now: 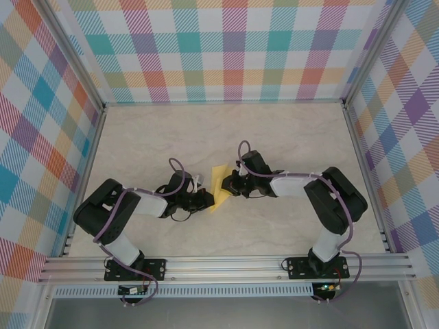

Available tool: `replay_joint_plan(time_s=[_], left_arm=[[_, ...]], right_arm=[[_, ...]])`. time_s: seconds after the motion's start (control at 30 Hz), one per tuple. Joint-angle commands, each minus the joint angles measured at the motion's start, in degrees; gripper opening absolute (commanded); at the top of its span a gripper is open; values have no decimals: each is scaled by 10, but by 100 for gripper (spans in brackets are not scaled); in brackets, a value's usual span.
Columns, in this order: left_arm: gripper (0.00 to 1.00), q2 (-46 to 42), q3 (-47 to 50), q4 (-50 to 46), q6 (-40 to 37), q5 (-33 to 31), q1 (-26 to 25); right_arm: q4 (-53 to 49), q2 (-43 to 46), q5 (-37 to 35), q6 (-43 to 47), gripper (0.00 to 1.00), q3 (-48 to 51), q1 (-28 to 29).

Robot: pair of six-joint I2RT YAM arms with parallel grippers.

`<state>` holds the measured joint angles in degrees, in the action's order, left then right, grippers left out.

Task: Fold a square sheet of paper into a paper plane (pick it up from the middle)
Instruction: Fourth fold the wing at the center of the table.

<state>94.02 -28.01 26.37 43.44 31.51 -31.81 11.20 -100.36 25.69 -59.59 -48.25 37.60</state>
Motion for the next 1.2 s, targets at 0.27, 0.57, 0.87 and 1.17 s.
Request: replay_joint_plan(time_s=[0.27, 0.57, 0.87, 1.17], left_arm=[[9, 26, -5, 35, 33, 25, 25], [9, 46, -9, 37, 48, 47, 42], [9, 59, -8, 46, 63, 70, 63], [9, 65, -21, 27, 64, 78, 65]], right_arm=[[49, -52, 30, -21, 8, -41, 2], [5, -60, 1, -3, 8, -61, 1], [-7, -74, 10, 6, 9, -77, 0], [-10, -90, 0, 4, 10, -85, -3]])
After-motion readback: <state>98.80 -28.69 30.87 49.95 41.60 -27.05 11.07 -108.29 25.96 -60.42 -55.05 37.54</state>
